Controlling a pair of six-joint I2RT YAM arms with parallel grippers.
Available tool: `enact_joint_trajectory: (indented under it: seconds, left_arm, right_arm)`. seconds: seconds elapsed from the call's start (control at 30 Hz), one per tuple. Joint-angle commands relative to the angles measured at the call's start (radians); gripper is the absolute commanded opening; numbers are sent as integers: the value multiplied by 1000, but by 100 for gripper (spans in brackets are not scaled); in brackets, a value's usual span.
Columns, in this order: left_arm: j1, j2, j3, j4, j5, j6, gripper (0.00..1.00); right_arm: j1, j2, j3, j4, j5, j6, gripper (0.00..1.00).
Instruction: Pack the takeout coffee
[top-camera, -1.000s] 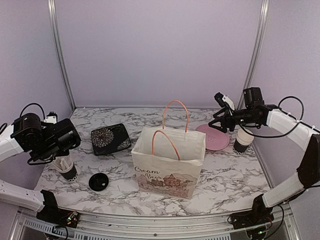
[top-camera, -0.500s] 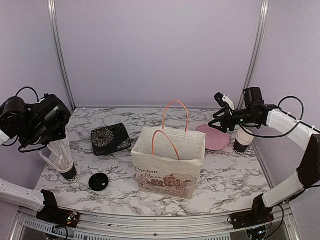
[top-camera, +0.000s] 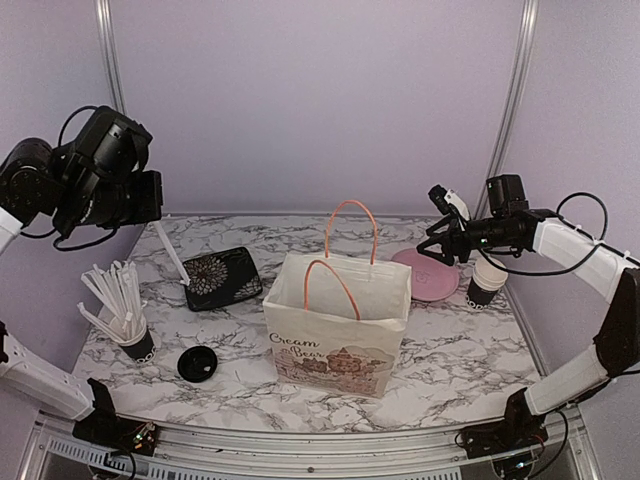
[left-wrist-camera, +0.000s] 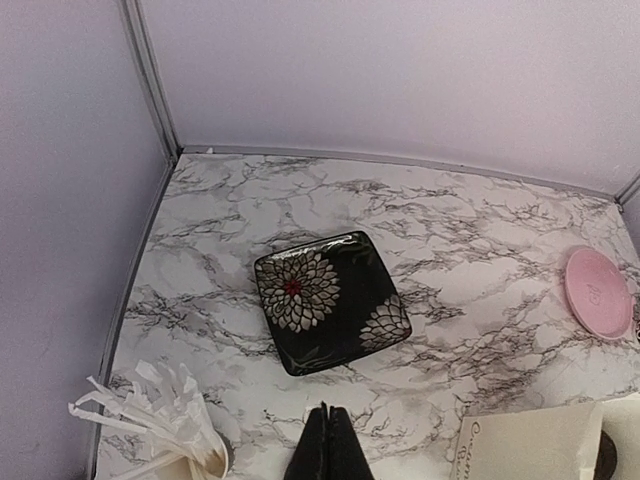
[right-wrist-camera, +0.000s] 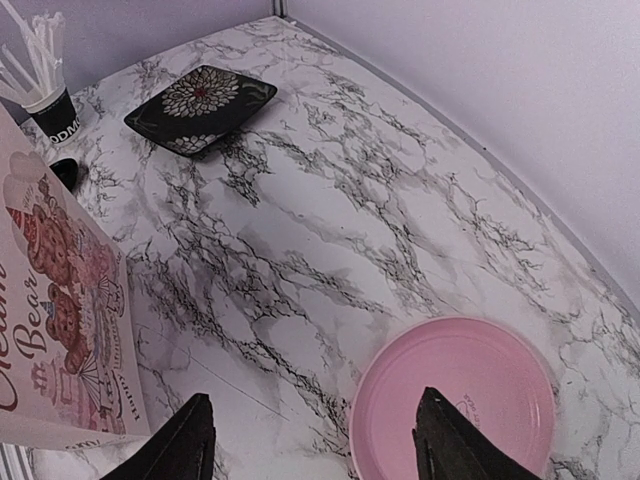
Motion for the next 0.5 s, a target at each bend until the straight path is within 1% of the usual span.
enact_joint_trajectory:
  seconds: [0.0, 0.13, 0.23, 0.33, 0.47]
  left_arm:
    - [-13, 66, 116, 143, 96, 184, 0]
    - [-33, 68, 141, 352, 238, 304, 0]
    - [-37, 59, 148, 470, 366, 340, 0]
    - [-39, 67, 179, 521, 495, 360, 0]
    - [-47, 81, 204, 561, 621, 347, 0]
  right_arm:
    - [-4, -11, 1, -5, 11, -11, 66]
    - [-4, -1, 0, -5, 20, -18, 66]
    - [-3, 10, 0, -5, 26, -20, 66]
    - [-4, 17, -1, -5, 32, -22, 66]
    - [-3, 25, -2, -5, 38, -25, 66]
